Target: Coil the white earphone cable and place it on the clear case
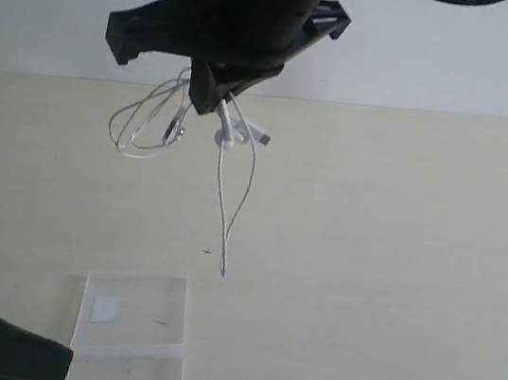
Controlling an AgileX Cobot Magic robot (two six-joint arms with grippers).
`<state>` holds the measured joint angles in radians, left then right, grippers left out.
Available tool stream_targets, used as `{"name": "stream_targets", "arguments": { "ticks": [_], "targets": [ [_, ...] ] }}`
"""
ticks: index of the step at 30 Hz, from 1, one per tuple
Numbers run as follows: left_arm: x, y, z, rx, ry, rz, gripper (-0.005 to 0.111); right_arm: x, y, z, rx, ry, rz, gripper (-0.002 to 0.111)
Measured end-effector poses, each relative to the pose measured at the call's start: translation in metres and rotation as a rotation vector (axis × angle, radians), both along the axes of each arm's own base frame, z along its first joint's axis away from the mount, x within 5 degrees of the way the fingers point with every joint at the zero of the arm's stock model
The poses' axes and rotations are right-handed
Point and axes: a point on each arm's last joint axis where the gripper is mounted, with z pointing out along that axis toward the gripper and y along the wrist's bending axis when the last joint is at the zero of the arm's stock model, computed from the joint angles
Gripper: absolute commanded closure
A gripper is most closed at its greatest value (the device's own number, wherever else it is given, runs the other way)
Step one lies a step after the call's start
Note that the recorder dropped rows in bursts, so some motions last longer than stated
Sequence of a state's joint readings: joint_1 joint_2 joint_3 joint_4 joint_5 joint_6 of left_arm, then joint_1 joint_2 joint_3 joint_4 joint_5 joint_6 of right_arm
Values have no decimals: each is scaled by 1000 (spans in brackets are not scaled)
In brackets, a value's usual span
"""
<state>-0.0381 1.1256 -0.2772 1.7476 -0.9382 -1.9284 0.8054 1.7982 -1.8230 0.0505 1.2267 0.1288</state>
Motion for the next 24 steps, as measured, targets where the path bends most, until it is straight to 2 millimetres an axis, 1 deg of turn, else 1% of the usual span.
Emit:
{"name": "stream_targets", "arguments": {
  "ticks": [5,8,11,13,18,21,24],
  "targets": [
    [6,-10,-29,12,196,-76,107,5,-3,17,-3,-87,-15,108],
    [8,-20,-48,62,287,-122,107,7,-4,20,-10,-112,-23,108],
    [12,-30,-62,137,333,-148,107,8,-6,21,-21,-127,-26,108],
    [14,-38,-68,195,332,-167,107,9,-6,21,-27,-133,-29,108],
    [16,-56,-73,333,247,-186,107,9,-6,21,-30,-136,-30,108],
    [15,-62,-76,407,199,-175,107,10,-7,21,-41,-148,-32,108],
    [12,-67,-76,430,174,-189,107,11,-9,21,-58,-165,-34,108]
  ]
}}
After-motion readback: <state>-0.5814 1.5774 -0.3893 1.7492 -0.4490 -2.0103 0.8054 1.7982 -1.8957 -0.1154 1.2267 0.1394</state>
